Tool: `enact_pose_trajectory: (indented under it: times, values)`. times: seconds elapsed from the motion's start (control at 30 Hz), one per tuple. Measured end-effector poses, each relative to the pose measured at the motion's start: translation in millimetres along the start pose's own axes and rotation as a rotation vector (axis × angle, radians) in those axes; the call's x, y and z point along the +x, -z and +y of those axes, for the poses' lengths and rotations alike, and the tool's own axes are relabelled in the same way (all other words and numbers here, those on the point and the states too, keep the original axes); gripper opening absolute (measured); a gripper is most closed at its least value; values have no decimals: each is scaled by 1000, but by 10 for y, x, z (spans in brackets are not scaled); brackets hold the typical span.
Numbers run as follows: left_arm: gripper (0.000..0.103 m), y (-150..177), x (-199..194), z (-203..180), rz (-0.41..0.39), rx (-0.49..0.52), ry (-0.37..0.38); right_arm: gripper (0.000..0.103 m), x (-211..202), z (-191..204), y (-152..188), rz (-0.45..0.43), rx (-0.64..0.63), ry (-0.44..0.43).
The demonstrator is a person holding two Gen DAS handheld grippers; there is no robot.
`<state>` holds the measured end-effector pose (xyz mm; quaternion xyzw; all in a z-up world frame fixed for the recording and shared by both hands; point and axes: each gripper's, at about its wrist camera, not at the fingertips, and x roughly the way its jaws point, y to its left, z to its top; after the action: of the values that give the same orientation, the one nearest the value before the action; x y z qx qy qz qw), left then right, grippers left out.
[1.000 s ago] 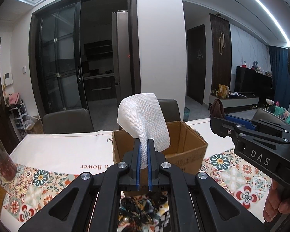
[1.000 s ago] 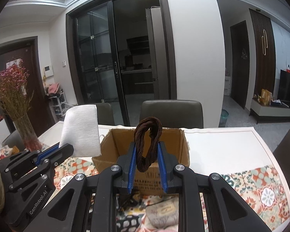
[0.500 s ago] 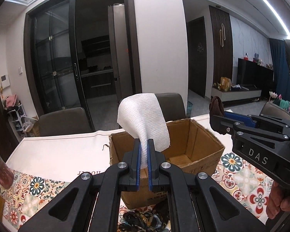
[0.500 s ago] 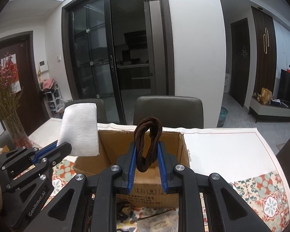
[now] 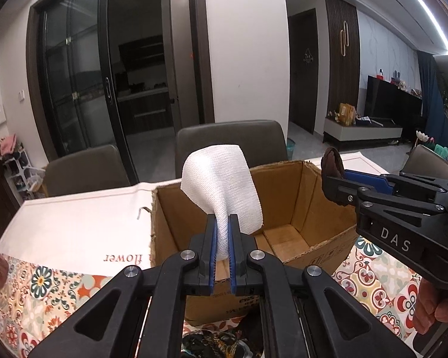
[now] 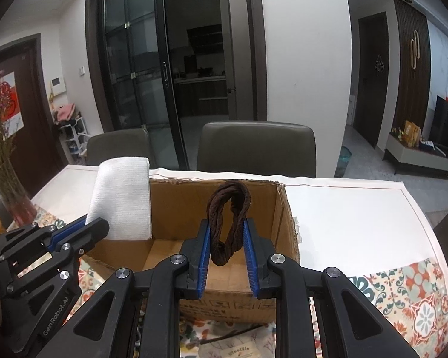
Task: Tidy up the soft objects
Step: 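Carry the hair tie with the right gripper into the cardboard box and release, then release the white towel from the left gripper into the box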
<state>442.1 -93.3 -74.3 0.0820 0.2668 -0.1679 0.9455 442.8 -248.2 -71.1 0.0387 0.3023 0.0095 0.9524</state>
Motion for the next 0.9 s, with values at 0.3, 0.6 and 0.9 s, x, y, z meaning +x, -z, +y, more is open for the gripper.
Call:
enact_pose_trajectory:
  times: [0.3,0.6,0.9]
  values:
    - [29,33,135,6,34,-6,9,42,123,-18,13,45,10,3]
    - [34,58,1,31,31,-15,-5,48,-20,-1,36,38,15,8]
    - [39,40,-344,38,0,-23,-11,52,-370,53,7,-7,16,6]
